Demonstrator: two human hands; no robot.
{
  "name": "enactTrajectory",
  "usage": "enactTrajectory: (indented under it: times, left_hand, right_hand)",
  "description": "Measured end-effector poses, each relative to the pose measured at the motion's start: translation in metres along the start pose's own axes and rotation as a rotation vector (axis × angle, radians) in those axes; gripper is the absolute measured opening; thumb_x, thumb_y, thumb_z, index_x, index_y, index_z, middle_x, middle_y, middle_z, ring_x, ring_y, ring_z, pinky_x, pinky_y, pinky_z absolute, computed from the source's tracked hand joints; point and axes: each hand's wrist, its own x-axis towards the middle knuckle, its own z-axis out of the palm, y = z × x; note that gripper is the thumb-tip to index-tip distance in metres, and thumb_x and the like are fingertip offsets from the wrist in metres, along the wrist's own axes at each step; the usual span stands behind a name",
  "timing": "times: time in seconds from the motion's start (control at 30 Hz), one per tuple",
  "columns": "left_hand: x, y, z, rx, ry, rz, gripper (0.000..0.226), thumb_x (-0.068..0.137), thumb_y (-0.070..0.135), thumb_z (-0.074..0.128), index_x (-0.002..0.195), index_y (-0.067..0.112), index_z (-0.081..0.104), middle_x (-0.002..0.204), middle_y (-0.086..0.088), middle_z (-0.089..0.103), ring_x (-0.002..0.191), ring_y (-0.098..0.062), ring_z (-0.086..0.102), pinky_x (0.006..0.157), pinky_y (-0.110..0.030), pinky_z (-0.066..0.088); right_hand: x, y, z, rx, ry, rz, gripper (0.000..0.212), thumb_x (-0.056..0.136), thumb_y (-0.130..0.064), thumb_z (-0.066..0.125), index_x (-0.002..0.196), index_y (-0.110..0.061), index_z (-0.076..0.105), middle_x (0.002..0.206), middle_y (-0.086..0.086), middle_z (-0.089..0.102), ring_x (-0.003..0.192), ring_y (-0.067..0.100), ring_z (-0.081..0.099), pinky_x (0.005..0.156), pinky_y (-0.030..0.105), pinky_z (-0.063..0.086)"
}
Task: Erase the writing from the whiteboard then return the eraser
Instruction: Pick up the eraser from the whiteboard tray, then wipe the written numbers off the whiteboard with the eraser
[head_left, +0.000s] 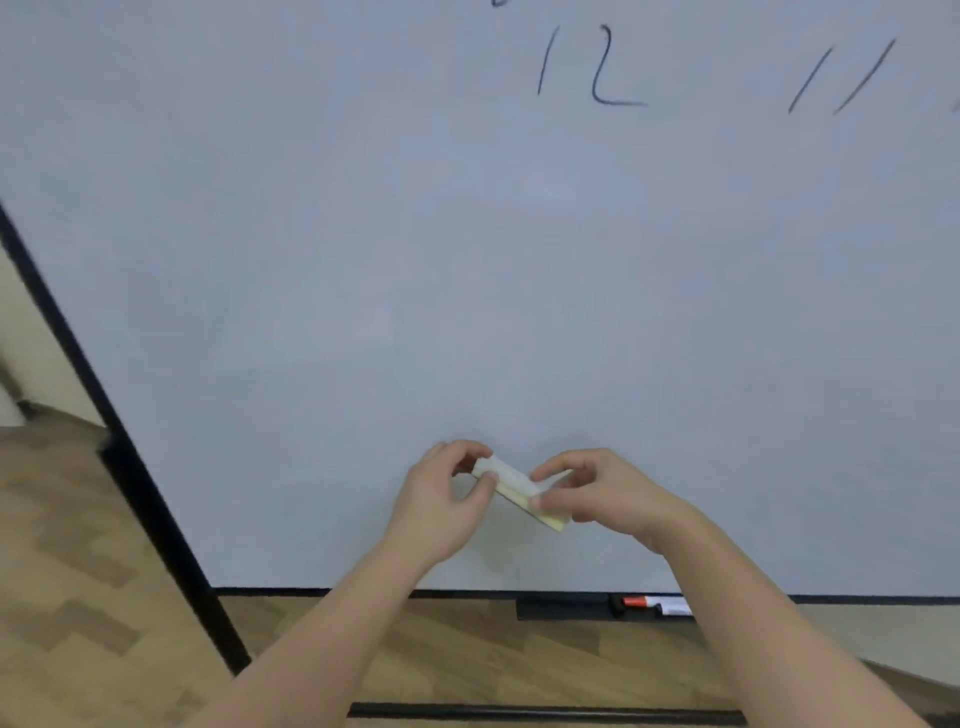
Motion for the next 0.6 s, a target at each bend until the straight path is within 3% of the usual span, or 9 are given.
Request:
enactTrajectory:
  times: [0.13,0.27,0.37,0.47,0.6]
  left_hand:
    - [0.009,0.035,-0.050,-0.048,0.123,0.099,0.023,0.090,0.026,0.068,0.111,0.033,0.067,0.112,0.015,0.066,0.104,0.001,0.063,0.095,-0.017,0.049]
    - [0.018,0.060,-0.101,-0.073,0.233,0.178,0.025,0.088,0.027,0.072,0.111,0.034,0.065,0.110,0.014,0.069,0.104,0.000,0.065,0.094,-0.018,0.051]
    - [0.028,0.073,-0.142,-0.086,0.311,0.256,0.026,0.089,0.029,0.072,0.114,0.025,0.067,0.107,0.013,0.071,0.103,0.000,0.066,0.094,-0.016,0.051]
    - [0.044,0.082,-0.189,-0.062,0.413,0.332,0.026,0.090,0.029,0.070,0.115,0.022,0.067,0.105,0.012,0.071,0.103,0.001,0.066,0.094,-0.017,0.051]
    - [0.066,0.092,-0.245,-0.002,0.531,0.428,0.023,0.092,0.027,0.068,0.114,0.020,0.066,0.106,0.012,0.070,0.102,0.001,0.065,0.094,-0.019,0.051]
  right_hand:
    - [-0.009,-0.060,0.002,-0.020,0.013,-0.161,0.018,0.080,-0.034,0.078,0.097,-0.036,0.074,0.093,-0.002,0.078,0.098,0.027,0.070,0.093,0.046,0.054]
    - [-0.017,-0.114,0.008,-0.019,0.066,-0.298,0.015,0.085,-0.035,0.076,0.097,-0.041,0.072,0.097,-0.004,0.076,0.087,0.012,0.068,0.074,0.030,0.050]
    - [-0.022,-0.156,0.011,-0.015,0.113,-0.411,0.014,0.085,-0.035,0.076,0.097,-0.041,0.072,0.096,-0.009,0.076,0.089,0.010,0.069,0.074,0.026,0.048]
    - [-0.022,-0.201,0.017,0.020,0.223,-0.531,0.015,0.083,-0.036,0.077,0.097,-0.042,0.072,0.098,-0.009,0.076,0.088,0.008,0.071,0.079,0.029,0.053]
    - [-0.013,-0.252,0.026,0.015,0.480,-0.681,0.022,0.081,-0.040,0.077,0.102,-0.043,0.070,0.102,-0.011,0.070,0.084,0.006,0.068,0.069,0.023,0.051]
